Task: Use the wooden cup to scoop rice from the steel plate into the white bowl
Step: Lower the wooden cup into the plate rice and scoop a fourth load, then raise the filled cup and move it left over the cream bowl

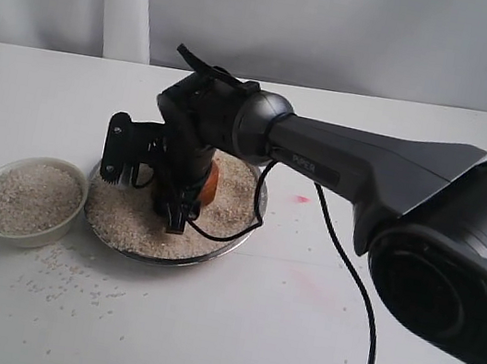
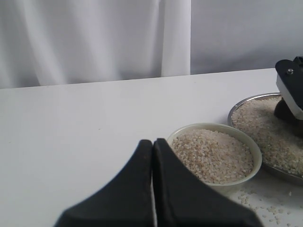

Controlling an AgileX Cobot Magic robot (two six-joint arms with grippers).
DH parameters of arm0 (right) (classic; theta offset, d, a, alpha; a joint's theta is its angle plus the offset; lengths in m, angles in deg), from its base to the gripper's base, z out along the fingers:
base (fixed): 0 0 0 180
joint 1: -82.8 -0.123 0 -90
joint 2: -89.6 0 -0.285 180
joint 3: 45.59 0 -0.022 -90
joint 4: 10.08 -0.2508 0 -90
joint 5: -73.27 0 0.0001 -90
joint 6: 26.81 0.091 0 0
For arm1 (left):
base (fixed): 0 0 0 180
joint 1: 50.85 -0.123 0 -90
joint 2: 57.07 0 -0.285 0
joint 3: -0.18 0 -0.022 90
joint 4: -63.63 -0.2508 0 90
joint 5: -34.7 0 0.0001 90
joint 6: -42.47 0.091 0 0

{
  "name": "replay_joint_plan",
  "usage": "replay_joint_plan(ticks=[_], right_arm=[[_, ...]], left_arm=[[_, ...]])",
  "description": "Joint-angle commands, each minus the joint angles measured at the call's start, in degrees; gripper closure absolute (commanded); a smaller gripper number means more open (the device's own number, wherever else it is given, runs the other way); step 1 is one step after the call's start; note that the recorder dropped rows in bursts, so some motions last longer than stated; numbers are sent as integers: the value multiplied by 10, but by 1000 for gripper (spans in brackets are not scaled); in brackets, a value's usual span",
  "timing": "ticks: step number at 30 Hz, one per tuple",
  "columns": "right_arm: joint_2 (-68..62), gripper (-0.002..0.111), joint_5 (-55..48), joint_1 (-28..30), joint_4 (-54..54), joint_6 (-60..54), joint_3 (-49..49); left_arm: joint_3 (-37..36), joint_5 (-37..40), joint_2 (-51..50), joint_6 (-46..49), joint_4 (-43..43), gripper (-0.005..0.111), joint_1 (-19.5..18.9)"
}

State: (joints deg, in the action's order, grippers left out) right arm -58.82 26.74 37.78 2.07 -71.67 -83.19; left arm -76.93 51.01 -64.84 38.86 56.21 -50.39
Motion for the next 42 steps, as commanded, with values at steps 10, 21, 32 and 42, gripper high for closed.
replay_joint_plan(ticks=[10, 21, 32, 42], right_arm=[[-17, 108, 36, -7, -83, -1, 7], [-16, 108, 39, 26, -153, -4, 7], [41, 108, 73, 46, -267, -72, 7], [84, 108, 67, 45, -272, -65, 7]], left_arm=[[-1, -6, 0, -3, 5, 107, 2], [-1, -6, 0, -3, 5, 107, 2], [-1, -6, 0, -3, 5, 107, 2], [-1, -6, 0, -3, 5, 107, 2]])
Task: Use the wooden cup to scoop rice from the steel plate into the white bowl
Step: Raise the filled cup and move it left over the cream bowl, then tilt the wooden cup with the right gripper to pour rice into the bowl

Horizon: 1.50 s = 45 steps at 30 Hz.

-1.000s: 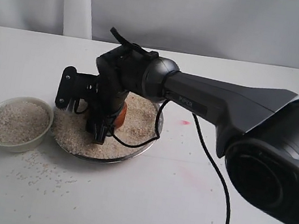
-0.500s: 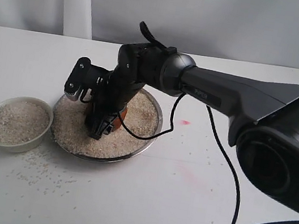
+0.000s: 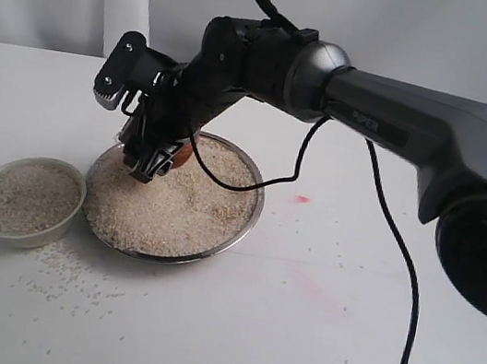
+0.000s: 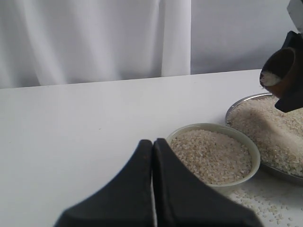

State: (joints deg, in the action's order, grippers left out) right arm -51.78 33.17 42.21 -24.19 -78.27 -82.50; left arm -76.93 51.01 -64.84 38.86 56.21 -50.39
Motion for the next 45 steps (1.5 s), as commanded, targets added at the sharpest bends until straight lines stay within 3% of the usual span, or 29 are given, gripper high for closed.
replay_joint_plan(ticks=[1, 16, 33, 40, 45], right_arm=[[13, 108, 2, 0, -11, 1, 0], [13, 108, 49, -66, -14, -70, 0], [-11, 108, 61, -122, 258, 25, 0], [-21, 108, 67, -160, 436, 116, 0], [-21, 108, 59, -172, 462, 125, 0]], left_arm=[[-1, -6, 0, -3, 5, 107, 2], [-1, -6, 0, -3, 5, 107, 2], [-1, -6, 0, -3, 5, 107, 2], [-1, -6, 0, -3, 5, 107, 2], [-1, -6, 0, -3, 5, 107, 2]])
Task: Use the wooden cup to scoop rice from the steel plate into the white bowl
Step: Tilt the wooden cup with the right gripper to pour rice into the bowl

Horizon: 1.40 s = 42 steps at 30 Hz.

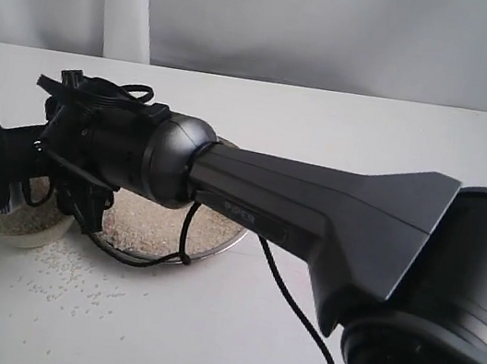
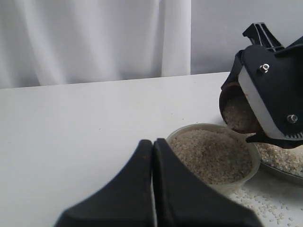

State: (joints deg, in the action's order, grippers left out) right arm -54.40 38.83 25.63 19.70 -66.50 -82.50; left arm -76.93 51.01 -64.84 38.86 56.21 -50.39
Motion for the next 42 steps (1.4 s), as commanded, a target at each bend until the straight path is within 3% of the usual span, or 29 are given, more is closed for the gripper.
replay_joint_plan(ticks=[1, 6, 14, 20, 42], right_arm=[[5, 108, -1, -9, 34, 8, 0], [5, 108, -40, -24, 87, 13, 0], [5, 108, -41, -37, 89, 14, 0], [-2, 108, -57, -54, 169, 35, 0], [-2, 108, -70, -57, 247, 43, 0]], left_arm=[[-1, -6, 0, -3, 5, 107, 2], [-1, -6, 0, -3, 5, 107, 2], [-1, -6, 0, -3, 5, 107, 2], [-1, -6, 0, -3, 5, 107, 2], [-1, -6, 0, -3, 5, 107, 2]])
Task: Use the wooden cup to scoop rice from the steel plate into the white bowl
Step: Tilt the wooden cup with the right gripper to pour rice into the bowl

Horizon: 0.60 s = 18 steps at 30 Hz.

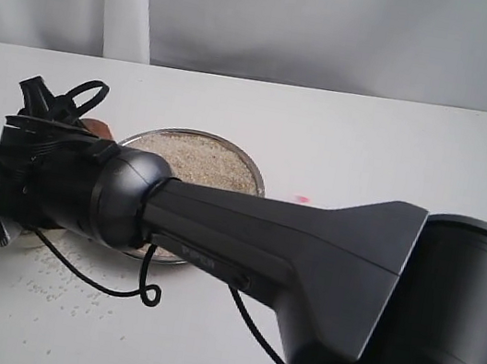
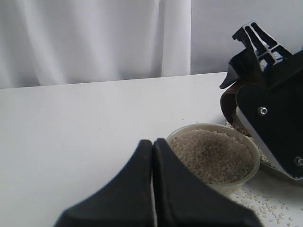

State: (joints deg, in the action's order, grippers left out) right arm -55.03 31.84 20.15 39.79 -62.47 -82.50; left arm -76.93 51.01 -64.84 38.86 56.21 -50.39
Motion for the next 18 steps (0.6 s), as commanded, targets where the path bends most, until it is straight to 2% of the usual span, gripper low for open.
replay_joint_plan(ticks=[1, 18], right_arm=[[4, 108, 0, -2, 57, 2, 0], [4, 108, 24, -2, 65, -19, 0]], left_arm=[[-1, -6, 0, -3, 5, 107, 2], [-1, -6, 0, -3, 5, 107, 2]])
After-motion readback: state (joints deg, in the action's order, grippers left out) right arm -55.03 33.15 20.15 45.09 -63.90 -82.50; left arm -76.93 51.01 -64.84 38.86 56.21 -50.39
